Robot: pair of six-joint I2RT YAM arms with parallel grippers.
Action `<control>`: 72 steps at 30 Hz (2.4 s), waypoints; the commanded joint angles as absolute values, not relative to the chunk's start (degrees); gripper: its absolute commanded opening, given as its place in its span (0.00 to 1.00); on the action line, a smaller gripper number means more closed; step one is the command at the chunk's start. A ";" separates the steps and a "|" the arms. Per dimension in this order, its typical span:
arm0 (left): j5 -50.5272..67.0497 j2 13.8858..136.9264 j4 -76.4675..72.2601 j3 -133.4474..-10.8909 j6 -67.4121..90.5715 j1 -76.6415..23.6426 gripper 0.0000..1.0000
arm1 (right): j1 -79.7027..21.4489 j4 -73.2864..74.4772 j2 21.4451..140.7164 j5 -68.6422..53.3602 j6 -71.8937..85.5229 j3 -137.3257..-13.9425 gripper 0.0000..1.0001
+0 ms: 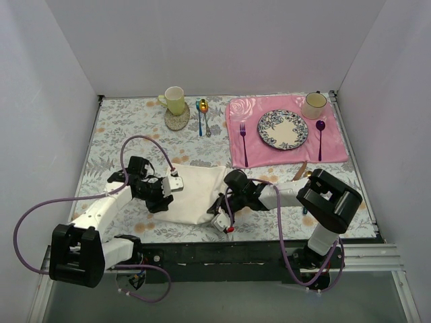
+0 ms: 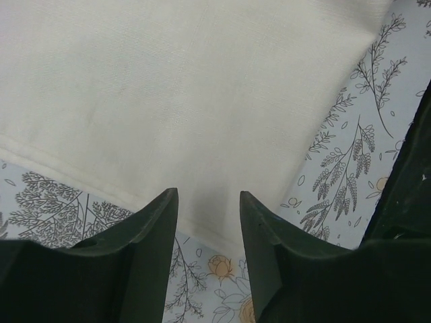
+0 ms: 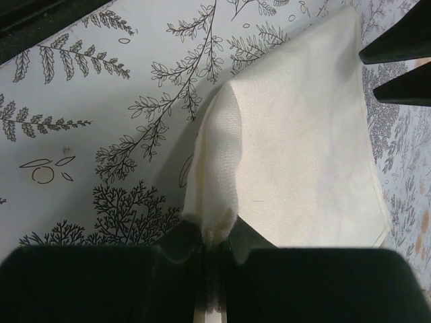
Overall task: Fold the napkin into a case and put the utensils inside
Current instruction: Turn over the upper triangle folded napkin at the center of the board, then smooth out the lower triangle-folded napkin at the center of the board.
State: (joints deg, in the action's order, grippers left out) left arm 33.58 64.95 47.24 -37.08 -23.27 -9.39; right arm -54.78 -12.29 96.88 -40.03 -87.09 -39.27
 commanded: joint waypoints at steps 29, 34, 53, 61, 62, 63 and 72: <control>31.98 66.45 41.57 -37.07 -18.64 -11.95 0.44 | -42.21 4.06 76.02 -41.75 -26.68 -48.60 0.71; 35.67 68.38 37.72 -43.50 -9.77 -14.06 0.55 | -31.14 2.63 82.34 -38.68 -1.55 -51.76 0.46; 26.54 84.81 12.84 -48.08 9.49 -37.88 0.43 | -26.72 -7.91 102.74 -37.18 25.13 -57.74 0.68; 25.32 84.99 10.20 -43.77 8.00 -39.90 0.42 | -27.60 -6.86 106.52 -35.78 32.60 -59.85 0.80; 25.14 84.99 10.02 -43.51 8.00 -39.99 0.42 | -27.95 -6.94 107.31 -35.95 33.30 -59.94 0.80; 24.96 84.99 9.93 -42.98 8.00 -39.99 0.42 | -28.30 -6.86 107.66 -35.95 33.83 -60.29 0.80; 25.22 84.64 9.58 -41.13 7.73 -40.43 0.39 | -29.80 -1.41 111.97 -31.12 37.70 -62.93 0.80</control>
